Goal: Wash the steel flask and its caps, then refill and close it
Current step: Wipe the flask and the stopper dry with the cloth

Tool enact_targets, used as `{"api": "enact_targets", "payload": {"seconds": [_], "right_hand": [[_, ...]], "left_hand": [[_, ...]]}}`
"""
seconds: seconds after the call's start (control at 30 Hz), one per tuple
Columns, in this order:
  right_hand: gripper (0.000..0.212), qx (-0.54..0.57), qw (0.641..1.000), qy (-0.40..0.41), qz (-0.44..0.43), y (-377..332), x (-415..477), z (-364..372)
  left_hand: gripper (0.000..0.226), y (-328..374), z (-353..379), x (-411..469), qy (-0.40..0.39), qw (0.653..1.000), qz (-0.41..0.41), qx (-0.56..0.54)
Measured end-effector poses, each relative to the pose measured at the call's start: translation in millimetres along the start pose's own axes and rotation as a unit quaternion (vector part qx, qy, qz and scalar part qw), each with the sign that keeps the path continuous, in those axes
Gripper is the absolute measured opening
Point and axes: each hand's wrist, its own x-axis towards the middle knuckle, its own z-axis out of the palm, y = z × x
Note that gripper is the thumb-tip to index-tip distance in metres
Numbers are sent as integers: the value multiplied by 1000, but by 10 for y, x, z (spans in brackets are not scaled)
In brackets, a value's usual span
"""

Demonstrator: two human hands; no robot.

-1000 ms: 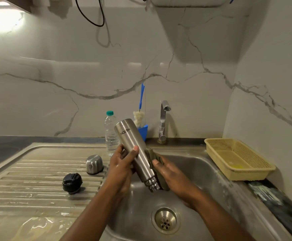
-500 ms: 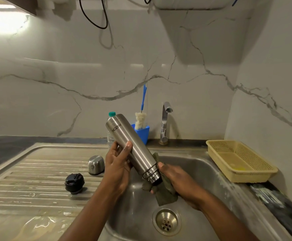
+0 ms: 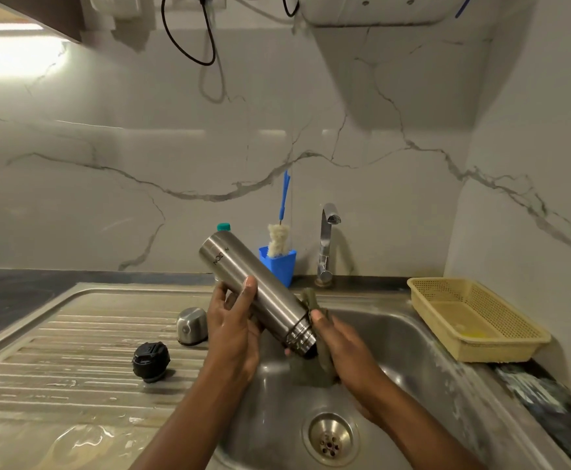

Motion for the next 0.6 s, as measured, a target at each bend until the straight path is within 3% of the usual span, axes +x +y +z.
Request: {"api": "enact_targets", "payload": {"seconds": [0.07, 0.17, 0.37, 0.6], "right_hand": [[44, 131, 987, -33, 90, -17, -29, -7], [47, 185, 973, -52, 129, 11, -22, -39], [44, 71, 994, 27, 85, 40, 52, -185], [45, 130, 981, 19, 140, 84, 27, -85]], "left_hand": [[45, 7, 19, -8, -28, 999, 15, 42], [50, 56, 26, -8, -42, 996, 38, 67], [68, 332, 113, -58, -40, 994, 74, 69], [74, 958, -156, -41, -18, 966, 151, 211]]}}
